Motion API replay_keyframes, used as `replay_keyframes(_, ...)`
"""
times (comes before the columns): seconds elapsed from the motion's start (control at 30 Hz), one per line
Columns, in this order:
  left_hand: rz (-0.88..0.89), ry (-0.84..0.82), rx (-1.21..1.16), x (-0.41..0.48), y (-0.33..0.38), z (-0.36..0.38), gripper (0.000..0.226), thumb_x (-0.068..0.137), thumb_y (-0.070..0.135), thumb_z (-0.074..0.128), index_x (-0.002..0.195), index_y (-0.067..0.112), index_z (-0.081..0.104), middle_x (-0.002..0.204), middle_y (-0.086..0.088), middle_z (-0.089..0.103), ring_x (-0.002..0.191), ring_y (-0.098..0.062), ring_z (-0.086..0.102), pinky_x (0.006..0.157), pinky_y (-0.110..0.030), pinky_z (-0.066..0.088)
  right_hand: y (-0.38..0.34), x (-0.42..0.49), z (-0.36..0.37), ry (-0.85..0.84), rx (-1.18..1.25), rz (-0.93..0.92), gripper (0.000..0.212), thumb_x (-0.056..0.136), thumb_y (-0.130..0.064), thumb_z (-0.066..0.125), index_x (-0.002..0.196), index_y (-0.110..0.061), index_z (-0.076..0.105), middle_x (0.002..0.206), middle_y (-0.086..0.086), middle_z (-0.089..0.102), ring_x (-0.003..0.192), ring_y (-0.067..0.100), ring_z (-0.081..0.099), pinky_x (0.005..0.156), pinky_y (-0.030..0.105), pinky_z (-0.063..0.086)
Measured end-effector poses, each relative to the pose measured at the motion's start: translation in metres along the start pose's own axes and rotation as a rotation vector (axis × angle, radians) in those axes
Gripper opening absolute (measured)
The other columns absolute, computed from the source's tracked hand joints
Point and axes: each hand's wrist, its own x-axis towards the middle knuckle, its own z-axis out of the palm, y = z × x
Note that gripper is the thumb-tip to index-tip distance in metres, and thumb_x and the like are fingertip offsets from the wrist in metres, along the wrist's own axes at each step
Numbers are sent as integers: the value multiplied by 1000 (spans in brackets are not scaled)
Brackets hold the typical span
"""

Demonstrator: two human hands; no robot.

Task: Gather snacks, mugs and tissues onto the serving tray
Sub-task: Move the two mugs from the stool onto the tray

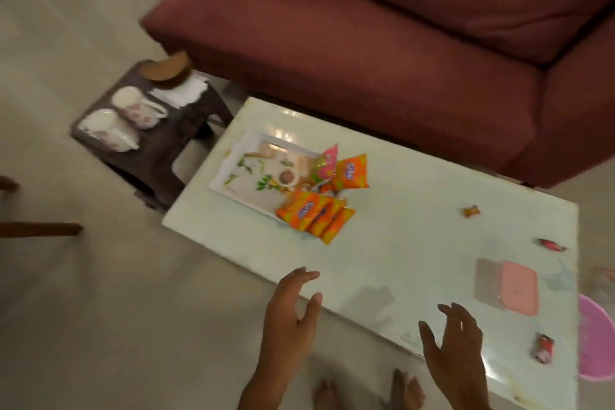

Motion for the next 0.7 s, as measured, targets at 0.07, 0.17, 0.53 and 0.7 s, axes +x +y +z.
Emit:
replay_keyframes(0.07,-22,58,37,7,-7,-31,33,92,12,64,120,30,65,135,8,58,132,-3,48,104,-3,28,-35,-2,18,-72,-40,-104,51,86,-27,67,131,-9,52,147,12,36,130,35,38,89,48,50)
replay_keyframes(0.17,-85,217,41,26,-19,-71,34,91,9,64,119,29,63,134,3,59,132,-11,49,99,5,23,-91,-4,45,-137,-93,-251,53,87,-30,66,133,-10,49,149,11,33,132,34,36,85,48,53)
replay_keyframes(0.53,-118,196,91,124,-51,-169,38,91,16,65,115,46,58,138,10,55,131,-7,48,100,-1,28,-241,4,142,-188,1,-296,48,73,-16,81,117,-9,64,135,19,52,117,41,51,84,53,50)
replay_keyframes(0.7,-141,236,153,161,-86,-235,50,86,9,71,113,48,54,130,14,59,127,-13,54,104,-34,44,-297,16,185,-229,43,-188,44,73,-11,80,115,-6,65,133,22,53,119,44,51,92,56,44)
